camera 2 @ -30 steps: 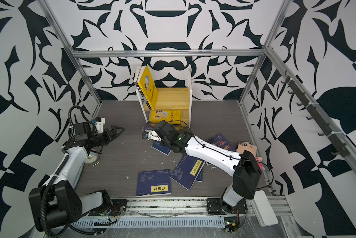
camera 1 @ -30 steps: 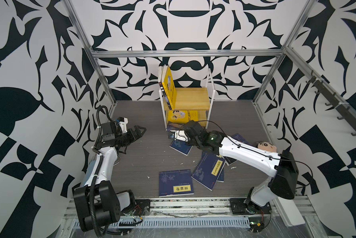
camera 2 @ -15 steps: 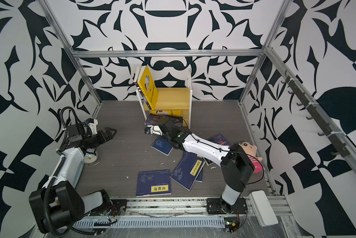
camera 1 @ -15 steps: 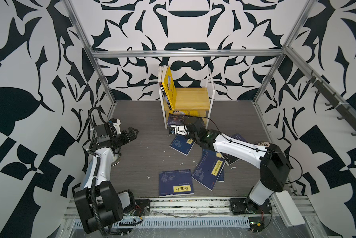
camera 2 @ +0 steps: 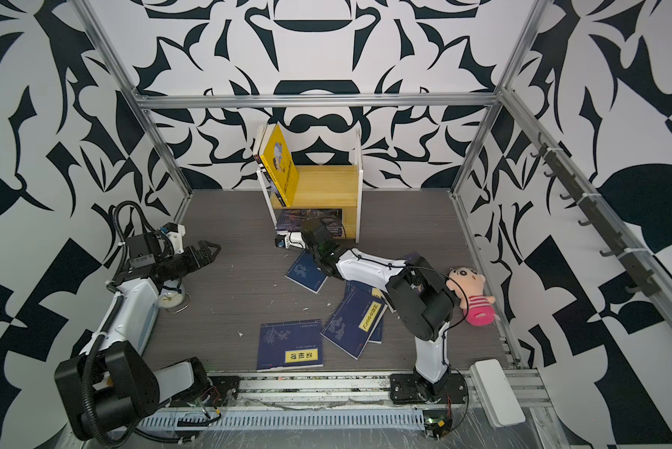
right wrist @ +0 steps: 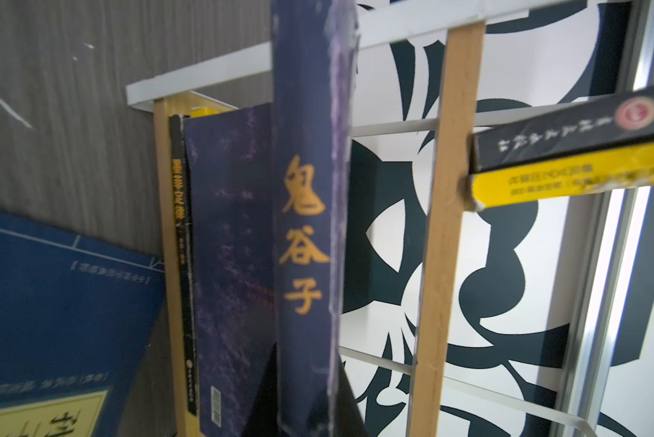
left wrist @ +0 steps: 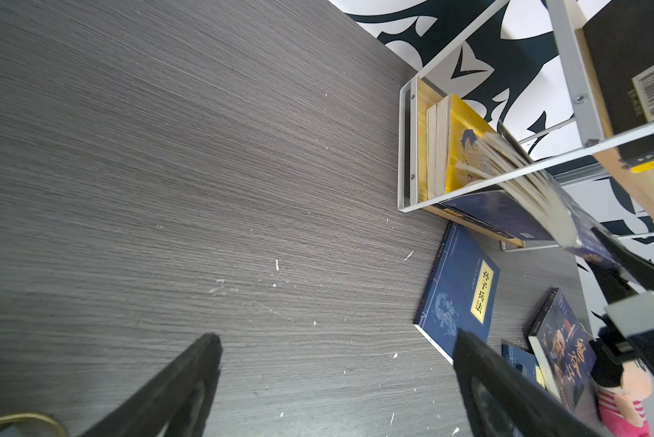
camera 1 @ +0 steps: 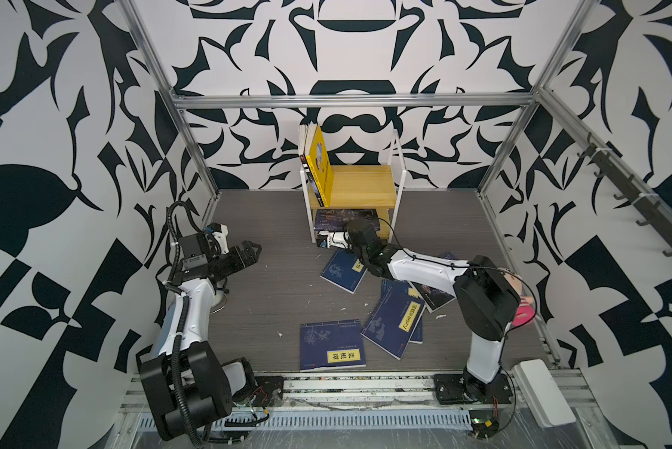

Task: Stacking books/files
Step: Place the book on the bookshelf.

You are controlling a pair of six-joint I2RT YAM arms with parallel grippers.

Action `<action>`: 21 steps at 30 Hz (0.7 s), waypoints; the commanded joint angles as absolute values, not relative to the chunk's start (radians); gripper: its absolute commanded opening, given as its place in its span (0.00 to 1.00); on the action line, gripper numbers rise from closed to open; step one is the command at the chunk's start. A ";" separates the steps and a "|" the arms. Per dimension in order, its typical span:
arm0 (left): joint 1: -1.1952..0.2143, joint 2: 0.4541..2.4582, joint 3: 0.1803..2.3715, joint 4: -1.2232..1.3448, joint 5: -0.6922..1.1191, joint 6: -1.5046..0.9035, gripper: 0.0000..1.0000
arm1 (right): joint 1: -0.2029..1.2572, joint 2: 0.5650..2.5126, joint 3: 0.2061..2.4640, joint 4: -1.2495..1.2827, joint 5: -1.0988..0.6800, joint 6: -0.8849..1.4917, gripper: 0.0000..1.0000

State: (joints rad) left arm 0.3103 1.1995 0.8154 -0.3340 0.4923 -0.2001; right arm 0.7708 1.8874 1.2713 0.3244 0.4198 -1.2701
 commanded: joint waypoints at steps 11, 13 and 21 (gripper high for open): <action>0.316 1.200 0.821 -0.339 0.496 -0.184 1.00 | 0.766 1.739 1.322 0.292 0.384 -1.257 0.00; 0.315 1.203 0.821 -0.338 0.497 -0.183 1.00 | 0.766 1.712 1.323 0.265 0.378 -1.236 0.00; 0.315 1.200 0.819 -0.335 0.498 -0.188 1.00 | 0.764 1.775 1.289 0.464 0.420 -1.279 0.00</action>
State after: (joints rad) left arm 0.3103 1.2015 0.8150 -0.3336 0.4927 -0.1925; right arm 0.7654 1.7649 1.2713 0.2829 0.3843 -1.2732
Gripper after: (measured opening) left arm 0.997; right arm 0.104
